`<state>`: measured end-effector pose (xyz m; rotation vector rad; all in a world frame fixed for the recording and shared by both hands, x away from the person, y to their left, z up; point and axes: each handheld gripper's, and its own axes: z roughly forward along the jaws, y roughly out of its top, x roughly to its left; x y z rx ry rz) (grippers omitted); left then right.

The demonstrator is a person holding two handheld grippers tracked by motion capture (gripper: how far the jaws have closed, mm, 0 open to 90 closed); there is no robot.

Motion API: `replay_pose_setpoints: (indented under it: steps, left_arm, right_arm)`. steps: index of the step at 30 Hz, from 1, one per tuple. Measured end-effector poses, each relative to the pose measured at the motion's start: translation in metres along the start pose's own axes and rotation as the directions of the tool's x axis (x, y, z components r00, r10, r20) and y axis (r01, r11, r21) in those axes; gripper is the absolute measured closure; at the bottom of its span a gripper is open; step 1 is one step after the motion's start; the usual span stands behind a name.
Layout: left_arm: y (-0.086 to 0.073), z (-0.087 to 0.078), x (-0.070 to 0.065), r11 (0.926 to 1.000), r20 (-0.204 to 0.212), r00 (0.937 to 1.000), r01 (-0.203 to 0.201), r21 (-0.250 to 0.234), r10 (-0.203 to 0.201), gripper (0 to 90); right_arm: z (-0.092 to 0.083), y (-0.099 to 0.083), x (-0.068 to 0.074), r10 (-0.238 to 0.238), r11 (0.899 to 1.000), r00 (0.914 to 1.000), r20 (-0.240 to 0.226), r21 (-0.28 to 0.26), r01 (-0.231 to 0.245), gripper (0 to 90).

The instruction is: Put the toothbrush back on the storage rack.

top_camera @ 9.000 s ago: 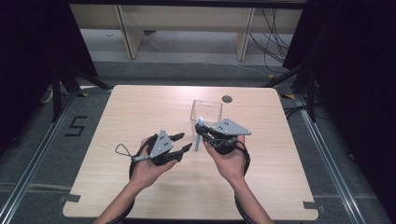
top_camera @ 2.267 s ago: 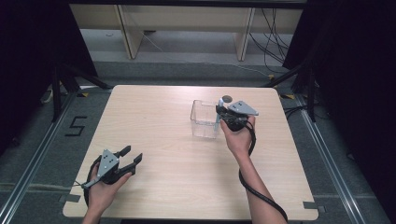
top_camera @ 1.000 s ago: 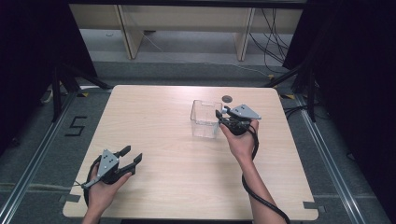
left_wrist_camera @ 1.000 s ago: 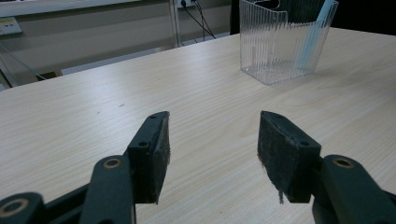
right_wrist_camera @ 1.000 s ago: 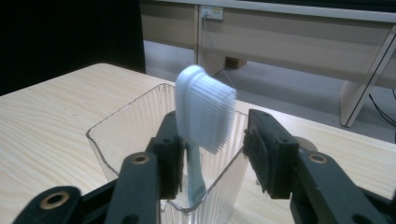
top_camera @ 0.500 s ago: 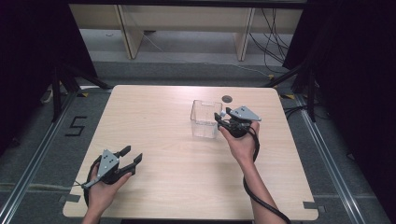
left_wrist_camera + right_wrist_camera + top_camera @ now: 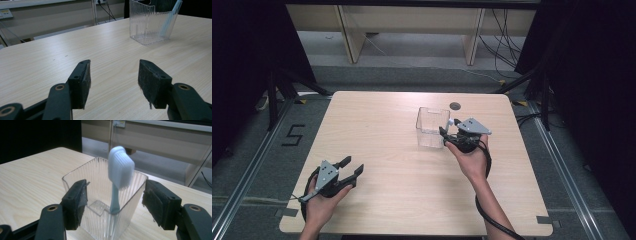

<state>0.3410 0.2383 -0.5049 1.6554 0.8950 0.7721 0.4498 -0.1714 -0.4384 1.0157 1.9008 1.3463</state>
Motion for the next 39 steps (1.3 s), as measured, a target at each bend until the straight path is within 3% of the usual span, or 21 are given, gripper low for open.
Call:
replay_pose_setpoints:
  steps: [3, 10, 17, 18, 21, 23, 24, 26, 27, 29, 30, 33, 34, 35, 36, 37, 38, 39]
  left_arm:
    - [0.000, 0.000, 0.000, 1.0000, -0.001, 1.0000, 0.002, 0.001, -0.002, 43.3]
    - [-0.003, 0.000, -0.001, 0.9998, 0.000, 0.9999, 0.014, -0.014, -0.014, 42.1]
    - [-0.005, -0.002, 0.000, 0.9999, -0.011, 0.9998, 0.014, 0.002, -0.014, 41.8]
    - [-0.005, -0.003, 0.000, 0.9998, -0.014, 0.9997, 0.018, 0.002, -0.018, 41.8]
    - [-0.006, -0.002, 0.002, 0.9997, -0.015, 0.9997, 0.022, -0.011, -0.022, 41.8]
    - [-0.007, -0.004, 0.002, 0.9998, -0.023, 0.9995, 0.022, -0.001, -0.022, 41.8]
    - [-0.007, -0.004, 0.002, 0.9997, -0.028, 0.9993, 0.026, 0.000, -0.026, 41.8]
    - [-0.008, -0.003, 0.002, 0.9995, -0.025, 0.9993, 0.028, -0.011, -0.028, 41.8]
    - [-0.009, -0.003, 0.002, 0.9996, -0.029, 0.9992, 0.027, -0.013, -0.027, 41.8]
    - [-0.009, -0.006, 0.002, 0.9996, -0.051, 0.9984, 0.025, -0.012, -0.026, 42.5]
    - [-0.010, -0.007, 0.003, 0.9993, -0.066, 0.9973, 0.030, -0.023, -0.032, 42.7]
    - [-0.011, -0.008, 0.004, 0.9988, -0.078, 0.9961, 0.039, -0.031, -0.041, 42.7]
    - [-0.011, -0.008, 0.004, 0.9984, -0.080, 0.9956, 0.045, -0.034, -0.047, 42.7]
    - [-0.011, -0.008, 0.004, 0.9984, -0.081, 0.9955, 0.046, -0.033, -0.048, 42.6]
    - [-0.012, -0.008, 0.004, 0.9983, -0.082, 0.9954, 0.048, -0.032, -0.051, 42.4]
    - [-0.012, -0.009, 0.004, 0.9983, -0.081, 0.9953, 0.050, -0.032, -0.052, 41.9]
    - [-0.013, -0.009, 0.004, 0.9982, -0.081, 0.9953, 0.050, -0.034, -0.053, 41.1]
    - [-0.013, -0.008, 0.004, 0.9976, -0.081, 0.9952, 0.052, -0.046, -0.055, 40.2]
  right_arm:
    - [-0.004, -0.002, -0.001, -0.011, 1.000, 0.9999, 0.005, 0.006, 0.011, 35.7]
    - [-0.020, -0.020, 0.000, -0.028, 0.999, 0.9987, -0.043, 0.030, 0.030, 34.8]
    - [-0.037, -0.037, -0.003, -0.025, 0.998, 0.9992, -0.029, 0.056, 0.027, 35.2]
    - [-0.038, -0.041, -0.003, -0.018, 0.998, 0.9989, -0.043, 0.059, 0.020, 35.5]
    - [-0.047, -0.050, -0.004, -0.014, 0.998, 0.9997, -0.022, 0.059, 0.015, 37.3]
    - [-0.051, -0.055, -0.006, -0.039, 0.997, 0.9990, -0.021, 0.059, 0.041, 38.5]
    - [-0.055, -0.062, -0.005, -0.008, 0.997, 0.9989, -0.046, 0.081, 0.012, 39.9]
    - [-0.056, -0.063, -0.006, -0.028, 0.997, 0.9994, -0.021, 0.074, 0.030, 40.4]
    - [-0.058, -0.067, -0.003, 0.012, 0.996, 0.9995, -0.029, 0.091, -0.009, 41.3]
    - [-0.060, -0.072, -0.004, -0.002, 0.996, 0.9995, -0.031, 0.088, 0.004, 42.6]
    - [-0.063, -0.077, 0.001, 0.032, 0.995, 0.9986, -0.042, 0.099, -0.028, 44.1]
    - [-0.065, -0.081, 0.002, 0.008, 0.995, 0.9992, -0.039, 0.095, -0.004, 45.6]
    - [-0.068, -0.084, 0.006, 0.048, 0.993, 0.9985, -0.027, 0.109, -0.045, 46.3]
    - [-0.067, -0.085, 0.005, 0.017, 0.995, 0.9994, -0.031, 0.095, -0.014, 46.7]
    - [-0.067, -0.087, 0.005, 0.018, 0.996, 0.9990, -0.041, 0.091, -0.014, 47.4]
    - [-0.069, -0.088, 0.007, 0.057, 0.993, 0.9975, -0.041, 0.110, -0.053, 48.1]
    - [-0.067, -0.088, 0.005, 0.035, 0.995, 0.9984, -0.045, 0.091, -0.030, 49.3]
    - [-0.068, -0.089, 0.005, 0.052, 0.994, 0.9973, -0.051, 0.095, -0.047, 50.1]
